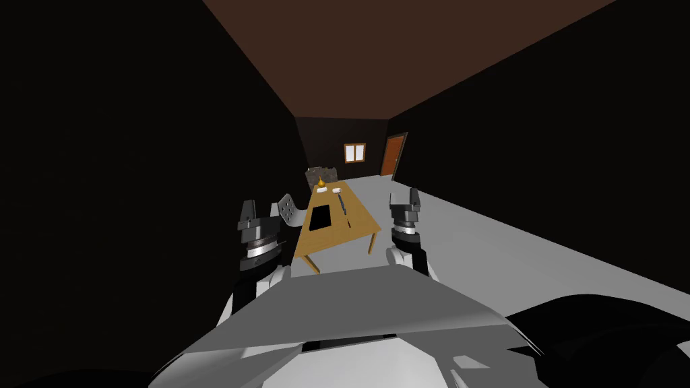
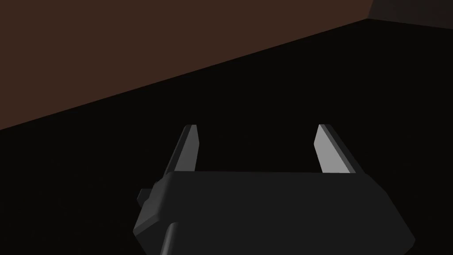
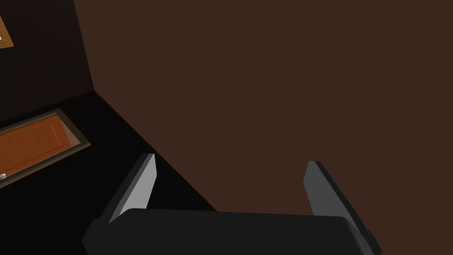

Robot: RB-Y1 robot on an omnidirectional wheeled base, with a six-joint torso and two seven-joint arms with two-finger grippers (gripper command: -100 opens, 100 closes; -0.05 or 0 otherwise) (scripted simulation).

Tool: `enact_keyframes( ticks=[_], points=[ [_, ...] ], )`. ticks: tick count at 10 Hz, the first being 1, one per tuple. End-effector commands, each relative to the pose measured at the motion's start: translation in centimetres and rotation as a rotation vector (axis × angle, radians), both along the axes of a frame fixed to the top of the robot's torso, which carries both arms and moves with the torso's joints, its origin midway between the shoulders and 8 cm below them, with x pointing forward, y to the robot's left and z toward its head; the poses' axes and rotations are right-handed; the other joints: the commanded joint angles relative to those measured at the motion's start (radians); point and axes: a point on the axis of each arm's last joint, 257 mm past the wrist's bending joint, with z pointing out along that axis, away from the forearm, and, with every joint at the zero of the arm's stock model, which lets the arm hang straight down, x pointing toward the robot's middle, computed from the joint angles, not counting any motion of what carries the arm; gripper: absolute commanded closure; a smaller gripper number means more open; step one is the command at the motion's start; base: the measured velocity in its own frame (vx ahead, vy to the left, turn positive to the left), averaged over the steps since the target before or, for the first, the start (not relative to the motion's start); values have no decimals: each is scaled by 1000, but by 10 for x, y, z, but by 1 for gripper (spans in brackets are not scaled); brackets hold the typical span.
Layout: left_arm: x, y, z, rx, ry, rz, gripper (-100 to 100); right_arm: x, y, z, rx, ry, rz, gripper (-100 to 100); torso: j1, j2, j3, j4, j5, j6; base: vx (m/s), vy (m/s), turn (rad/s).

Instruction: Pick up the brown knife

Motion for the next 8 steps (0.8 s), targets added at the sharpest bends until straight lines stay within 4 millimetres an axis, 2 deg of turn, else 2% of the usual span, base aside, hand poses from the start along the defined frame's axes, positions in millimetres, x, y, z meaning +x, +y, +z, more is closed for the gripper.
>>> enact_keyframes(
  ticks=[1,7,8],
  points=[
    [0,0,0,0,0,0,0,5,5,-4,-47,15,6,-100,0,0,0,0,0,0,-5,-6,44],
    [0,0,0,0,0,0,0,42,35,-46,-362,111,-32,-100,-3,0,0,0,-1,0,-14,-26,126],
    [0,0,0,0,0,0,0,44,34,-52,-364,124,-35,-100,-3,0,0,0,-1,0,-8,-26,67]
  ],
)
